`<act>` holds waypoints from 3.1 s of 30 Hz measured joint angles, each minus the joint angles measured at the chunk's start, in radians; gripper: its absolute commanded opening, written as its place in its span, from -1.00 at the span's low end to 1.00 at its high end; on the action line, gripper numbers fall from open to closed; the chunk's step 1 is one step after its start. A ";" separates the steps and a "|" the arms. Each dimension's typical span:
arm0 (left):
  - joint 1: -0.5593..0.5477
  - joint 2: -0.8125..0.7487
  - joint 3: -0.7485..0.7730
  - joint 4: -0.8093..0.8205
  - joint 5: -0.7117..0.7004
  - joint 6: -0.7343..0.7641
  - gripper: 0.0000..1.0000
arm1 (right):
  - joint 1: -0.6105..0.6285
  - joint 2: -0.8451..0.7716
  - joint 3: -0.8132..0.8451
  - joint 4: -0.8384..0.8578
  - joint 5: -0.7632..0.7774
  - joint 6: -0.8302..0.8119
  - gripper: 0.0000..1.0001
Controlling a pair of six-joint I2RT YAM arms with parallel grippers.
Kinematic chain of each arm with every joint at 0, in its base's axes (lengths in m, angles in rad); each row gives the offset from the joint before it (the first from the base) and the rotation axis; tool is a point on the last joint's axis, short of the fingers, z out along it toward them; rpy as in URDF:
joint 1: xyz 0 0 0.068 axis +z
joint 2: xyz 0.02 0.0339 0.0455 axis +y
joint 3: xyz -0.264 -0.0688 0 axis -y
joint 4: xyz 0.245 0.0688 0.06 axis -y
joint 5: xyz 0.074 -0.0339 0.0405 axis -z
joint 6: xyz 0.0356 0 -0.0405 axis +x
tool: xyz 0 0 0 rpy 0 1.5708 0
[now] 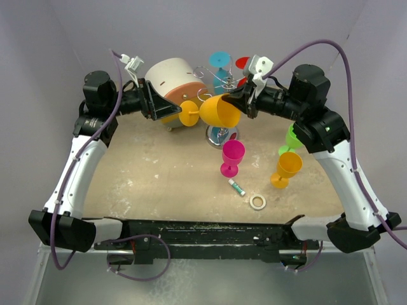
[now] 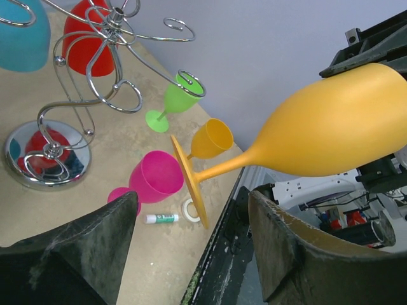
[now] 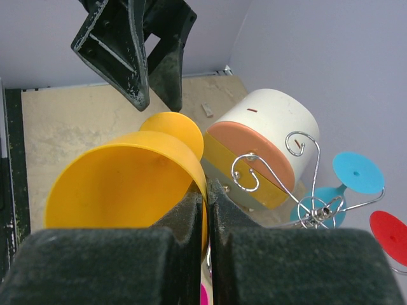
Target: Place the wine glass upside down on the wine glass rack
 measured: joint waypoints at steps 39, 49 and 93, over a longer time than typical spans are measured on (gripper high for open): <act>0.031 -0.018 -0.066 -0.037 -0.108 0.068 -1.00 | 0.055 -0.039 -0.012 -0.093 0.043 -0.210 0.29; 0.114 -0.097 -0.026 -0.163 -0.285 0.254 -1.00 | -0.020 -0.177 -0.012 -0.205 -0.012 -0.271 0.30; -0.187 0.213 0.302 -0.355 -0.610 1.915 -1.00 | -0.199 -0.215 -0.066 -0.080 0.208 -0.050 0.33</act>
